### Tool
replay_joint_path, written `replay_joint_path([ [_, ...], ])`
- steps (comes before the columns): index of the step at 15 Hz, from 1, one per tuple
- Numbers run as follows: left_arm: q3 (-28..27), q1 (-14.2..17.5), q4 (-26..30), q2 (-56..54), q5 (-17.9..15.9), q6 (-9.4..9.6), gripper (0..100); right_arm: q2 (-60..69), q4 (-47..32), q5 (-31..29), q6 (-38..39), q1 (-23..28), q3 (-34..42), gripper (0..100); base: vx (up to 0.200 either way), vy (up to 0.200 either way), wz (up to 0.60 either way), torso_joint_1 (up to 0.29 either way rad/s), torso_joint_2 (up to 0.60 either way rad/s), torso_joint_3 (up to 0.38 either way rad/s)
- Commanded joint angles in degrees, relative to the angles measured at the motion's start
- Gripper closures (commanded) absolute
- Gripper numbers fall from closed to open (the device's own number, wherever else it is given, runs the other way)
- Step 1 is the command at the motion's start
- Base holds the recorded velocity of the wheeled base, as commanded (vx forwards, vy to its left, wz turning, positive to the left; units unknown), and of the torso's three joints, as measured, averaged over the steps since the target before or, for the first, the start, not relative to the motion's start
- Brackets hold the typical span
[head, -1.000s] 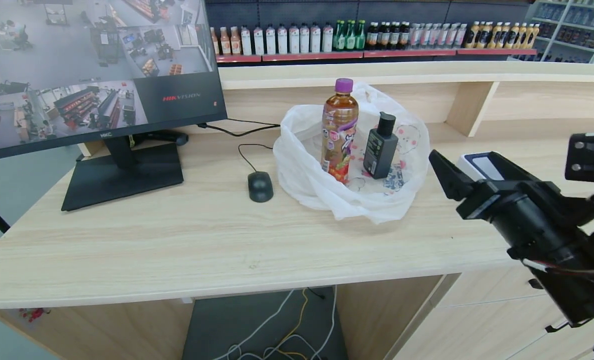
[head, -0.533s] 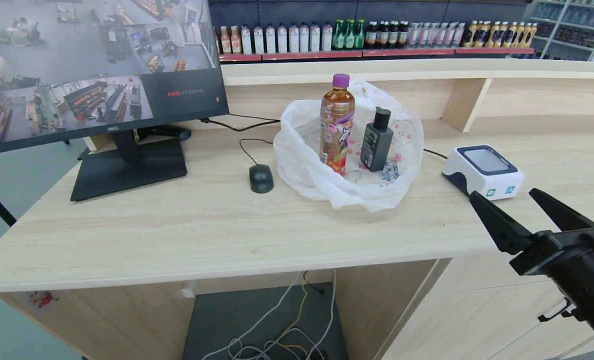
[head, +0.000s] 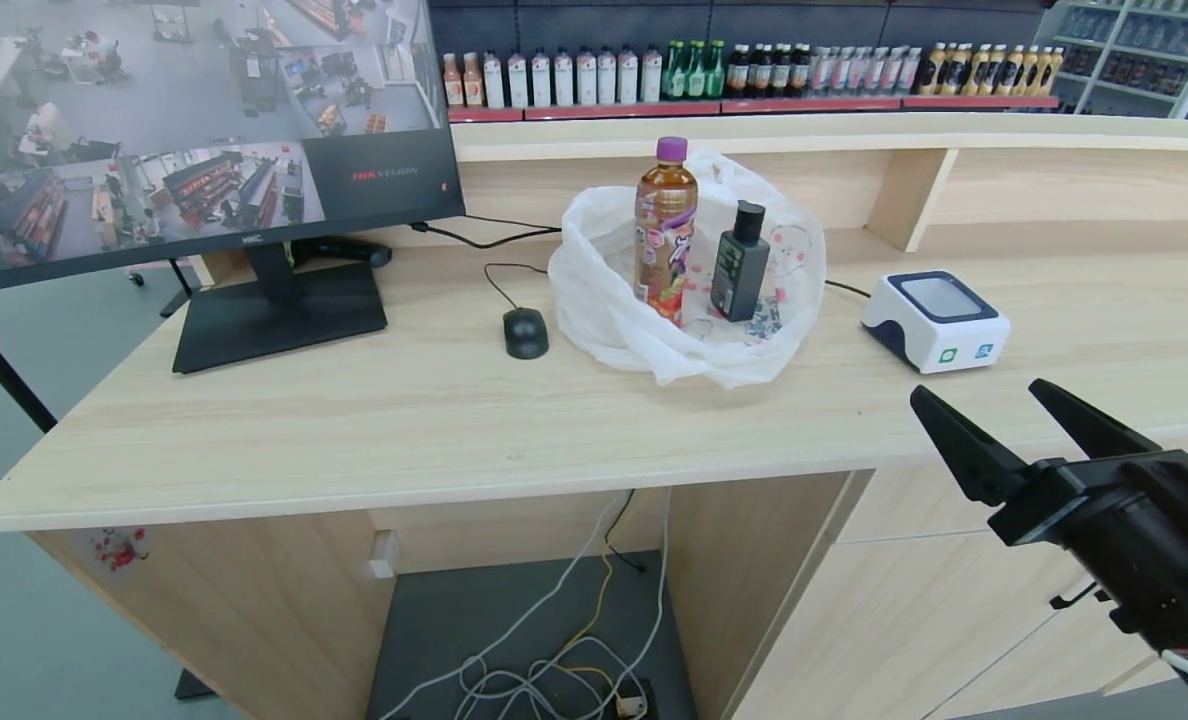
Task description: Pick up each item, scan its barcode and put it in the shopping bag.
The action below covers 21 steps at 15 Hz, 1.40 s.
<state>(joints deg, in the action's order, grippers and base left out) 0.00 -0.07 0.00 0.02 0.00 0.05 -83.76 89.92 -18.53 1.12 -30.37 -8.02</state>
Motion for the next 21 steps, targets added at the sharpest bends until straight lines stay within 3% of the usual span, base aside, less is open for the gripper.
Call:
replay_joint_path([
  [1,0.0,-0.01,0.0,-0.02,0.0,0.04,0,-1.32,0.08,-0.02,0.02,-0.13,0.29,0,0.0,-0.2,0.0,0.007,0.0,-0.002],
  [6,0.0,0.07,0.0,-0.02,0.0,-0.14,0,5.28,0.08,-0.02,0.64,0.04,8.02,0,0.0,-0.2,0.0,0.006,0.01,0.002],
  [11,0.0,0.07,0.0,-0.02,0.0,-0.14,0,8.26,0.08,0.51,1.6,-0.13,8.02,0,0.0,-0.2,0.0,0.003,0.0,0.004],
  [13,0.0,0.07,0.0,-0.02,0.0,-0.14,0,10.28,-4.84,0.51,4.59,-0.13,8.02,0,0.0,-0.2,0.0,0.002,0.0,0.005],
  [17,0.0,0.07,0.0,0.06,0.0,-0.22,0,26.98,-26.37,0.86,5.38,-0.39,8.02,0,0.0,-0.2,0.0,0.006,0.0,0.002],
  [18,0.0,0.07,0.0,-0.02,0.0,-0.14,0,37.62,-42.46,4.03,4.59,-3.38,8.02,0,0.0,-0.2,0.0,-0.002,0.01,0.002],
  [19,0.0,0.07,0.0,-0.02,0.0,-0.14,0,43.07,-50.45,5.52,3.01,-5.49,7.93,0,0.0,-0.2,0.0,0.007,0.0,-0.002],
  [20,0.0,0.07,0.0,-0.02,0.0,-0.22,0,54.49,-66.8,7.19,0.11,-9.62,7.85,0,0.0,-0.2,0.0,0.002,0.0,0.002],
  [21,0.0,0.07,0.0,-0.02,0.0,-0.22,0,62.23,-77.09,7.46,-0.33,-11.56,7.85,0,0.0,-0.2,0.0,-0.002,0.01,0.002],
])
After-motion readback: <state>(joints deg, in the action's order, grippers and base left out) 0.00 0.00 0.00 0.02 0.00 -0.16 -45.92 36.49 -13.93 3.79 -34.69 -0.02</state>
